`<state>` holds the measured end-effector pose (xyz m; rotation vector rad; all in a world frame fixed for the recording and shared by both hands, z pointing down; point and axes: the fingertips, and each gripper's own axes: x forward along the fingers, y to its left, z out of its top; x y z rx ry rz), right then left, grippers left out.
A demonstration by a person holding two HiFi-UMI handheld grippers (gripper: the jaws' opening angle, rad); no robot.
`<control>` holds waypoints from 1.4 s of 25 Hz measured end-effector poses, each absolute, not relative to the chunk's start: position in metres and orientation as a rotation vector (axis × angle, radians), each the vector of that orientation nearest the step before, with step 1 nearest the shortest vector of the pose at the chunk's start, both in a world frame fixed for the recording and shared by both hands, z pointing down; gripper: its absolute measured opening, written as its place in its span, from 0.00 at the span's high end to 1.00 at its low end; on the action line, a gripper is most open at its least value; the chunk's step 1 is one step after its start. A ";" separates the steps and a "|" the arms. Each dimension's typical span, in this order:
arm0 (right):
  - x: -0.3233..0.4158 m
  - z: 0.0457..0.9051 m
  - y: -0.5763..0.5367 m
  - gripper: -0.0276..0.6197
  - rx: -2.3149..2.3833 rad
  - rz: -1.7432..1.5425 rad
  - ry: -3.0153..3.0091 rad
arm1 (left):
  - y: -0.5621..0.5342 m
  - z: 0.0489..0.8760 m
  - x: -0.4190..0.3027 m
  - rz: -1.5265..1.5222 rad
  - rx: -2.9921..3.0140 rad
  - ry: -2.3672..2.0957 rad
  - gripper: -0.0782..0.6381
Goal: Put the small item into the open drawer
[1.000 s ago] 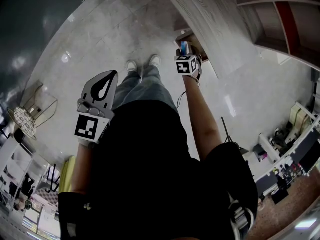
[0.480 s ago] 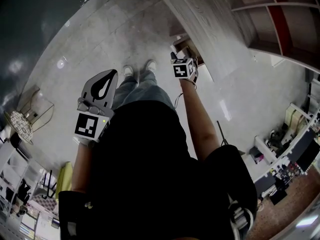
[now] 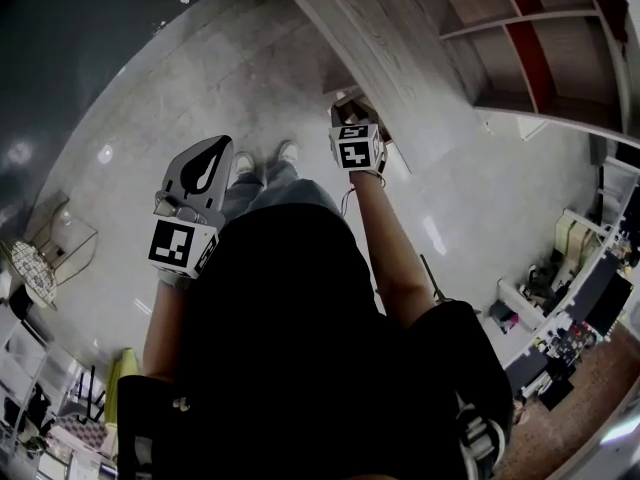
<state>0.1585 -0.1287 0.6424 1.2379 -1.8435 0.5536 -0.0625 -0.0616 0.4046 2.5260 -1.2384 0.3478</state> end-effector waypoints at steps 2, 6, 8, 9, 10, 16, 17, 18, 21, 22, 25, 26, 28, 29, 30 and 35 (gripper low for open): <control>0.151 0.619 -0.132 0.79 1.260 0.533 -1.878 | -0.065 0.400 -0.063 0.317 2.539 -1.243 0.89; 0.134 0.565 -0.140 0.89 1.317 0.441 -1.968 | -0.072 0.391 -0.065 0.270 2.564 -1.252 0.89; 0.125 0.540 -0.142 0.91 1.333 0.400 -2.020 | -0.076 0.387 -0.067 0.248 2.576 -1.258 0.89; 0.120 0.527 -0.142 0.92 1.338 0.381 -2.048 | -0.078 0.385 -0.068 0.237 2.581 -1.261 0.89; 0.114 0.514 -0.142 0.92 1.341 0.364 -2.077 | -0.080 0.383 -0.069 0.226 2.585 -1.265 0.89; 0.085 0.437 -0.137 0.93 1.382 0.268 -2.259 | -0.090 0.369 -0.079 0.177 2.612 -1.280 0.89; 0.082 0.424 -0.136 0.93 1.392 0.251 -2.289 | -0.092 0.367 -0.081 0.169 2.616 -1.284 0.89; 0.079 0.412 -0.135 0.93 1.401 0.231 -2.320 | -0.093 0.364 -0.083 0.160 2.619 -1.287 0.89; 0.071 0.376 -0.131 0.93 1.429 0.155 -2.403 | -0.097 0.360 -0.090 0.140 2.623 -1.297 0.89; 0.069 0.366 -0.129 0.93 1.438 0.130 -2.426 | -0.098 0.360 -0.092 0.136 2.623 -1.300 0.89; 0.064 0.340 -0.121 0.93 1.456 0.069 -2.477 | -0.099 0.358 -0.100 0.124 2.618 -1.308 0.89; 0.063 0.333 -0.119 0.93 1.458 0.054 -2.491 | -0.099 0.357 -0.103 0.121 2.617 -1.310 0.89; 0.063 0.324 -0.115 0.93 1.460 0.038 -2.510 | -0.099 0.355 -0.105 0.118 2.621 -1.307 0.89; 0.064 0.320 -0.113 0.93 1.464 0.033 -2.517 | -0.100 0.354 -0.106 0.118 2.626 -1.304 0.89; 0.065 0.317 -0.111 0.93 1.468 0.029 -2.523 | -0.100 0.353 -0.107 0.118 2.631 -1.302 0.89; 0.065 0.306 -0.103 0.93 1.466 0.003 -2.560 | -0.102 0.347 -0.108 0.105 2.645 -1.297 0.89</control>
